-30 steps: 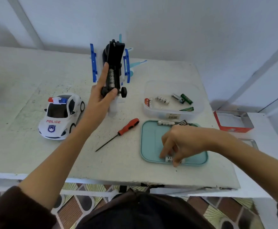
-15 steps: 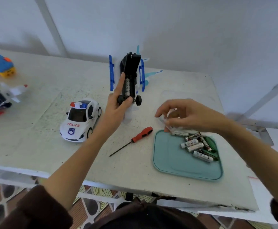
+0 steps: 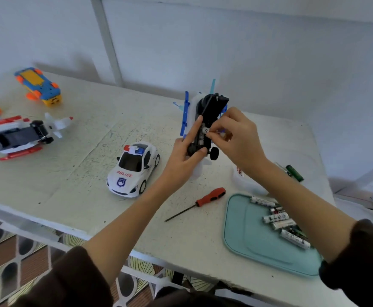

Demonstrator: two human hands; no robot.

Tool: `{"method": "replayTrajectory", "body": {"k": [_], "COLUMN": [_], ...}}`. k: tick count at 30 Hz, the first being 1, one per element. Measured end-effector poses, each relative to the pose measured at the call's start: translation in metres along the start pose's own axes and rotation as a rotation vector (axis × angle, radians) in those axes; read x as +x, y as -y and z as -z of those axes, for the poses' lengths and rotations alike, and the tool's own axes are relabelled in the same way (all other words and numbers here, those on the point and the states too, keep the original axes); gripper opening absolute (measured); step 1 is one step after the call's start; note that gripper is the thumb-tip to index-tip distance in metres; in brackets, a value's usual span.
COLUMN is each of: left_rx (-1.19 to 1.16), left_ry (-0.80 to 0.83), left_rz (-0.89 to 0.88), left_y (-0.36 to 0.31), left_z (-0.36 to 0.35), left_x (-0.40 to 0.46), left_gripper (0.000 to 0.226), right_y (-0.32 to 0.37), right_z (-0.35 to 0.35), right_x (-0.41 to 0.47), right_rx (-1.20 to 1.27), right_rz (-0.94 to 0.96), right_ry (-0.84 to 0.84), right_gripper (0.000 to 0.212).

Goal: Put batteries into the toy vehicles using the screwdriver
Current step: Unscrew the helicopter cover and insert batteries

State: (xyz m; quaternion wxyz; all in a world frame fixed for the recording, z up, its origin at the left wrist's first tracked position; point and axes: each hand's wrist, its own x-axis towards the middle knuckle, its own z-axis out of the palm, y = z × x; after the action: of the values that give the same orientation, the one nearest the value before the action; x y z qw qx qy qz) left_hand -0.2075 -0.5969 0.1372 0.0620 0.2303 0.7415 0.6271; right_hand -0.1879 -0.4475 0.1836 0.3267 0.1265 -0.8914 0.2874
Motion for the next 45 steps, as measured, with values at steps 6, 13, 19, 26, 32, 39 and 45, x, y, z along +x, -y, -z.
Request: {"method": "replayTrajectory", "body": {"k": [6, 13, 19, 26, 32, 39, 45], "left_rx": [0.011, 0.000, -0.009, 0.002, 0.003, -0.016, -0.020], "left_ry": [0.005, -0.004, -0.009, -0.007, 0.005, -0.006, -0.035], "left_rz": [0.009, -0.009, -0.009, 0.005, 0.003, 0.007, 0.020], "left_y": [-0.003, -0.003, 0.001, -0.002, -0.004, -0.004, -0.007], "left_z": [-0.001, -0.001, 0.000, -0.001, -0.002, -0.004, -0.005], "left_x": [-0.001, -0.001, 0.000, 0.000, -0.001, -0.001, -0.001], "left_gripper": [0.060, 0.060, 0.059, 0.058, 0.059, 0.058, 0.058], "right_y": [-0.001, 0.000, 0.002, 0.001, -0.002, 0.006, 0.012], "right_z": [0.011, 0.022, 0.019, 0.015, 0.009, 0.006, 0.002], "right_x": [0.007, 0.002, 0.003, 0.004, 0.006, 0.007, 0.010], "right_rx": [0.055, 0.071, -0.060, -0.045, -0.040, -0.068, -0.273], "right_rz": [0.036, 0.088, 0.149, 0.118, 0.084, -0.052, -0.037], "right_ry": [0.176, 0.336, 0.396, 0.377, 0.297, 0.272, 0.423], "right_gripper": [0.015, 0.026, 0.024, 0.017, 0.008, 0.020, 0.022]}}
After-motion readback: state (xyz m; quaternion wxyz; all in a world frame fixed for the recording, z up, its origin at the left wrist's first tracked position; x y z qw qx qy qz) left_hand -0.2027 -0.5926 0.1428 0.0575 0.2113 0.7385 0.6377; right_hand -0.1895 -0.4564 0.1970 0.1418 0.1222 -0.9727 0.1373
